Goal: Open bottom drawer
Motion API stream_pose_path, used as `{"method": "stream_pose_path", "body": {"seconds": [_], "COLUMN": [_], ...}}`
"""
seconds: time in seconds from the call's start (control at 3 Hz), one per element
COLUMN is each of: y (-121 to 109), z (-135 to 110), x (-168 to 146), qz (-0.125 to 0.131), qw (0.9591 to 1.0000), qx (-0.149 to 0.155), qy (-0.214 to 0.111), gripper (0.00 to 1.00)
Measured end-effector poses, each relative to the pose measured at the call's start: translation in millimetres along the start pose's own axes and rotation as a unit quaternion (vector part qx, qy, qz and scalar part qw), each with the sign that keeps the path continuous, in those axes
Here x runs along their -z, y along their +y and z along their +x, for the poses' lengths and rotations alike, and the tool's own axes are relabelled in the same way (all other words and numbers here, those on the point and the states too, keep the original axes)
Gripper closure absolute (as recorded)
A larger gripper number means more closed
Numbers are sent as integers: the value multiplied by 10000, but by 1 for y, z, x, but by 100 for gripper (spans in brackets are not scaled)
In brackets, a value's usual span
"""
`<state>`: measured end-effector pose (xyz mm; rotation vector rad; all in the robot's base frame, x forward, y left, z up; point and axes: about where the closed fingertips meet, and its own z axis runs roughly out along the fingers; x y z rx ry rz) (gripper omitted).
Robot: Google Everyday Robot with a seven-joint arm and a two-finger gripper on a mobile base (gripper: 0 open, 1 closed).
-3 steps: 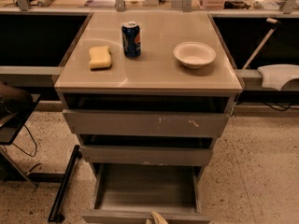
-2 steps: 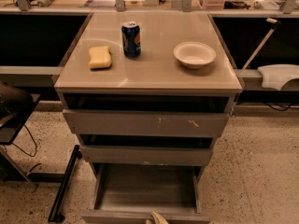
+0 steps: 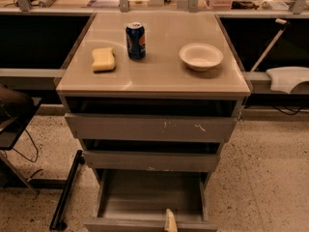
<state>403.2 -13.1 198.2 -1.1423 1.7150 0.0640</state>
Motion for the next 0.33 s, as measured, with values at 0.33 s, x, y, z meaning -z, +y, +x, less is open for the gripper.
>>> {"method": "stream_pose_path", "body": {"seconds": [0.33], "y": [0], "z": [0], "x": [0], "qz": [0], "qw": [10000], "qx": [0], "qy": [0], "gripper": [0]}}
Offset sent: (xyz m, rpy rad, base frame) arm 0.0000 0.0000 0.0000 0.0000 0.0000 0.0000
